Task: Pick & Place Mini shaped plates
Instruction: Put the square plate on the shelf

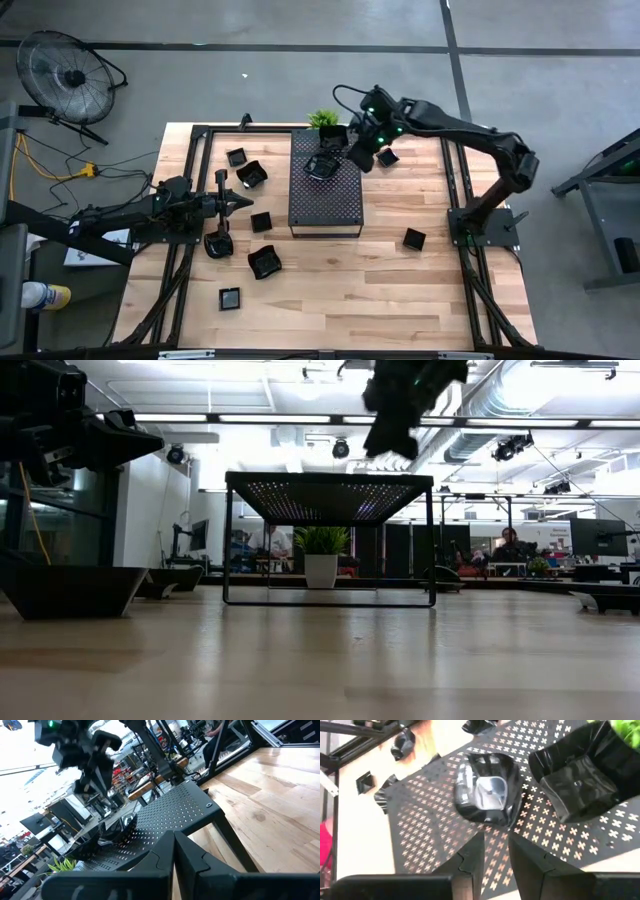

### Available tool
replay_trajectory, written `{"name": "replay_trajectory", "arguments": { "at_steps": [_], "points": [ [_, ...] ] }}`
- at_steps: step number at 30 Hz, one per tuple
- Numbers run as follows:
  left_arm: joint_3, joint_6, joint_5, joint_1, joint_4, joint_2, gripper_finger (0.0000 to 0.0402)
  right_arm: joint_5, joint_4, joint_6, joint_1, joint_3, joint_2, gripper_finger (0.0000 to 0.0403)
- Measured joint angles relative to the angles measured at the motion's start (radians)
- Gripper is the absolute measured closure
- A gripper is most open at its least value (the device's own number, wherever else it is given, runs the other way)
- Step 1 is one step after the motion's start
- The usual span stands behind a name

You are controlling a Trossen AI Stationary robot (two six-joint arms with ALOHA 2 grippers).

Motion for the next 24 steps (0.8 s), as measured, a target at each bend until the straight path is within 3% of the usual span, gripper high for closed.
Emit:
{"name": "replay_trajectory", "arguments": {
  "at_steps": [5, 15, 19, 24],
  "points": [
    [0.000, 0.000, 0.000, 0.000, 0.000, 0.000, 0.0400, 0.122, -0.097, -0.032, 0.053, -0.002, -0.102, 0.0320],
    [0.000, 0.000, 0.000, 0.000, 0.000, 0.000, 0.0400, 0.588, -0.332, -0.020, 0.203, -0.003, -0.175, 0.0320],
    [0.000, 0.000, 0.000, 0.000, 0.000, 0.000, 0.0400, 0.626, -0.364, -0.019, 0.243, -0.049, -0.178, 0.0320],
    [0.000, 0.000, 0.000, 0.000, 0.000, 0.000, 0.0400, 0.626, -0.317, -0.001, 0.253, -0.223, -0.213, 0.0321]
  ]
}}
